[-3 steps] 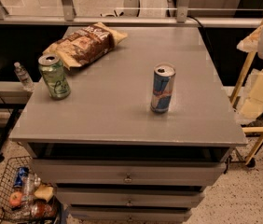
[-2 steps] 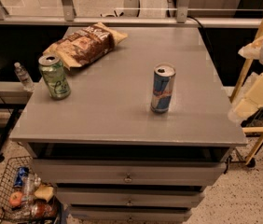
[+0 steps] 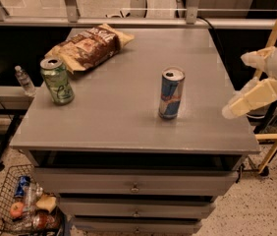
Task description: Move redbull can near brown chip bag
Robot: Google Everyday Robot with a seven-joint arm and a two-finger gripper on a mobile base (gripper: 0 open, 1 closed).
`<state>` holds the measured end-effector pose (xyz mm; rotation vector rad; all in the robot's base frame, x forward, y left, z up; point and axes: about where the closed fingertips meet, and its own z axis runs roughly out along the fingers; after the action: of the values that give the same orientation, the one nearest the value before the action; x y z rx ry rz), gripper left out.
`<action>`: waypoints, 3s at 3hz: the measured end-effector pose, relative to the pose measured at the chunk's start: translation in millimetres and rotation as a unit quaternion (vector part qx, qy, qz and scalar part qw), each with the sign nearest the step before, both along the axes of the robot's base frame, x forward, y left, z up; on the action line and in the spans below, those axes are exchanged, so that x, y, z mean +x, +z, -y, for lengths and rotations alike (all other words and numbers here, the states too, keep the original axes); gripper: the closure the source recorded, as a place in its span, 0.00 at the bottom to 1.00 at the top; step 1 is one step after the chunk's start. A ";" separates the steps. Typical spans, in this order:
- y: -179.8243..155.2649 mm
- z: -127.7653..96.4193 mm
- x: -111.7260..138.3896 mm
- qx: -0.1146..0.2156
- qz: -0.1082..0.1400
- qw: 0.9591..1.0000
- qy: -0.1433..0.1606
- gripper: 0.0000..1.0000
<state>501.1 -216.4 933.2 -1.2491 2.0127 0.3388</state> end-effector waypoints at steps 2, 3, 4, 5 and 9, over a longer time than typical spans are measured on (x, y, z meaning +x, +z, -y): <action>-10.6 -41.5 22.4 0.050 0.015 0.998 0.023 0.00; -14.2 -65.8 35.1 0.064 0.018 0.997 0.048 0.00; -17.5 -89.2 43.7 0.078 0.017 0.994 0.076 0.00; -18.6 -105.3 48.3 0.084 0.017 0.992 0.097 0.00; 0.4 -111.1 54.5 0.119 0.043 0.985 0.116 0.87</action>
Offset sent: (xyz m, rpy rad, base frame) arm 0.0376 0.0696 -0.0190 0.1451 -0.0387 0.0954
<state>555.6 -105.3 933.6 -1.3227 1.7001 0.6098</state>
